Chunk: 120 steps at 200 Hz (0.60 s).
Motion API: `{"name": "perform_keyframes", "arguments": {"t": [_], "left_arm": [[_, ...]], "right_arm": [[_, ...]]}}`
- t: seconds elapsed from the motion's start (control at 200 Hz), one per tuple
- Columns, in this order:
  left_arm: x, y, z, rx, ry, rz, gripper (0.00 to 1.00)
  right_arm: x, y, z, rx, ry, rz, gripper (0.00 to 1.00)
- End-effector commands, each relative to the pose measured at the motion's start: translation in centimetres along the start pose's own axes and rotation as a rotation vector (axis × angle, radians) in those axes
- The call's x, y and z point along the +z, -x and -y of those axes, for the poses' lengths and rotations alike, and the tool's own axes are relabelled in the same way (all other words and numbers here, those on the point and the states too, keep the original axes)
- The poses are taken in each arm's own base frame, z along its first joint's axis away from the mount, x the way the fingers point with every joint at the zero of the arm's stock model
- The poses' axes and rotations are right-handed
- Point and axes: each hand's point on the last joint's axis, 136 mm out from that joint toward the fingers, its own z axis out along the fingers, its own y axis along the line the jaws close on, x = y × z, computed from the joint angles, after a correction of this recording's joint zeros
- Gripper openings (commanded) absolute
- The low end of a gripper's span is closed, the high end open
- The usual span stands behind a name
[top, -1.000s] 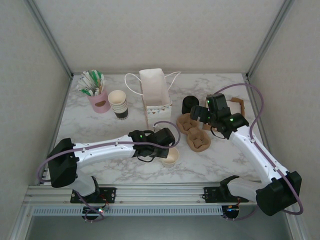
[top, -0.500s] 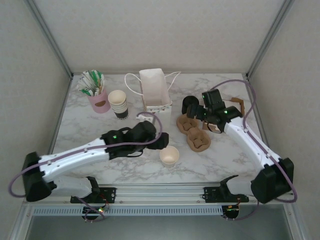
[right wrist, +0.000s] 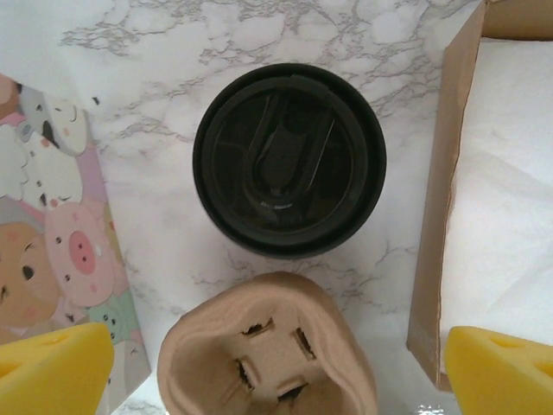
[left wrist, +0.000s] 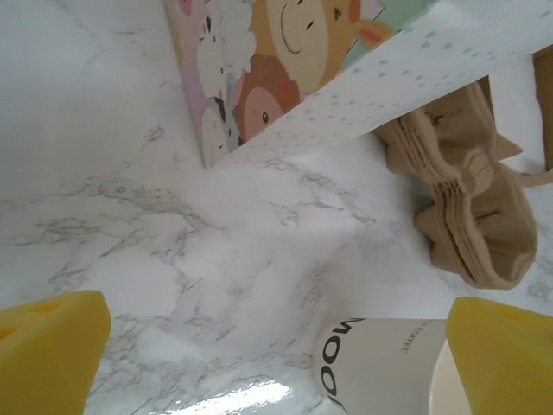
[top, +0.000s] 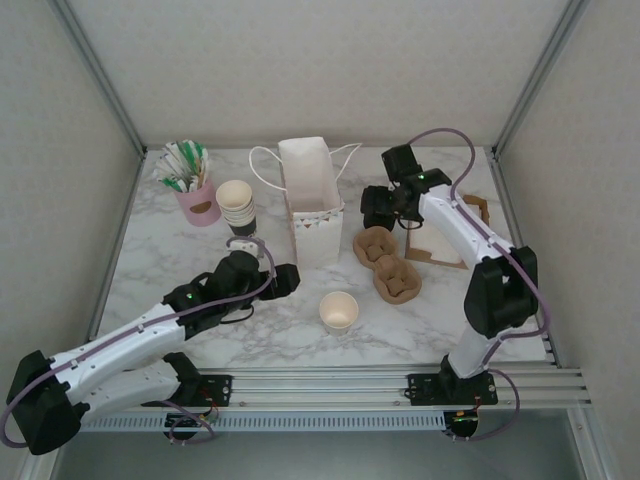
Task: Pack the takeout coffee
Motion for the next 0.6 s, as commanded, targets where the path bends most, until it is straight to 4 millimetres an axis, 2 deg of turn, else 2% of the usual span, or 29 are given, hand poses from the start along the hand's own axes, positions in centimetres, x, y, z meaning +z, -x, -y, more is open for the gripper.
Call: {"name": "perform_keyframes", "arguments": {"t": [0.0, 0.27, 0.481, 0.596], "left_arm": [[-0.1, 0.5, 0.2, -0.012, -0.035, 0.021, 1.0], [0.0, 0.7, -1.1, -0.015, -0.015, 0.034, 1.0], [0.2, 0.7, -1.7, -0.013, -0.007, 0.033, 1.0], [0.2, 0.7, -1.9, -0.013, -0.003, 0.034, 1.0]], "right_arm": [[0.5, 1.0, 0.8, -0.014, -0.039, -0.016, 0.99], [2.9, 2.3, 0.4, -0.037, -0.066, -0.061, 0.98], [4.0, 2.8, 0.9, -0.045, -0.117, -0.074, 0.98], [4.5, 2.9, 0.5, -0.053, -0.108, -0.082, 0.96]]}}
